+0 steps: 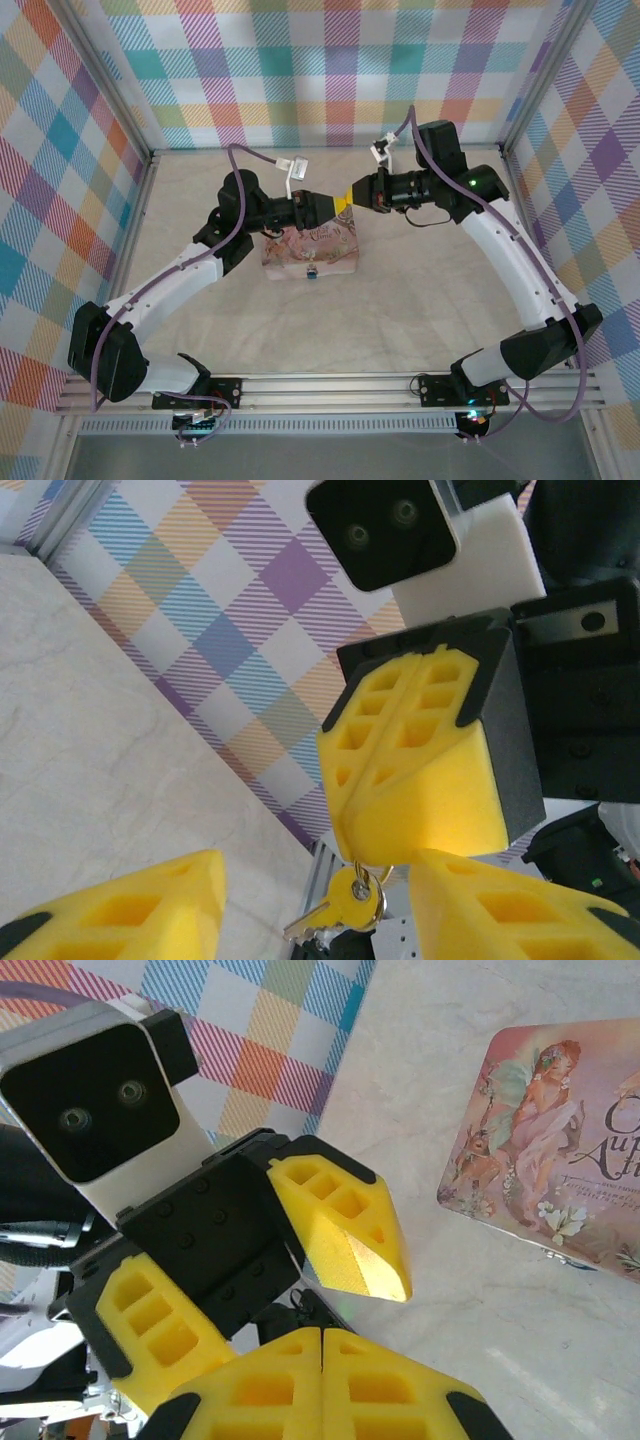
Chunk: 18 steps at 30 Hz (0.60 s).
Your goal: Unlock a padlock with a key
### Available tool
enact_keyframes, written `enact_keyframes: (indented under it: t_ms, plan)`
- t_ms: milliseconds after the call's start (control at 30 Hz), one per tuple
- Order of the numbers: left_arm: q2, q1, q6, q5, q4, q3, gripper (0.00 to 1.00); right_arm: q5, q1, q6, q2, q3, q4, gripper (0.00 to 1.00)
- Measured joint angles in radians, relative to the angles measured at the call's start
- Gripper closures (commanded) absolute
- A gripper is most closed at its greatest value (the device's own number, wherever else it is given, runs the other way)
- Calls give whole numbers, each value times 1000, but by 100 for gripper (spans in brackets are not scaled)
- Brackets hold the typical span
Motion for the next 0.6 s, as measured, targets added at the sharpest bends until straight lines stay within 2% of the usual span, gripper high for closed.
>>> enact_keyframes:
  t_ms: [300,600]
  plan:
    - [0,-25,27,22,-13,9,51,-18,-9,20,3,0,25,100]
    - [-5,-31,52,25,-25,11,65,-25,-21,37,5,0,47,100]
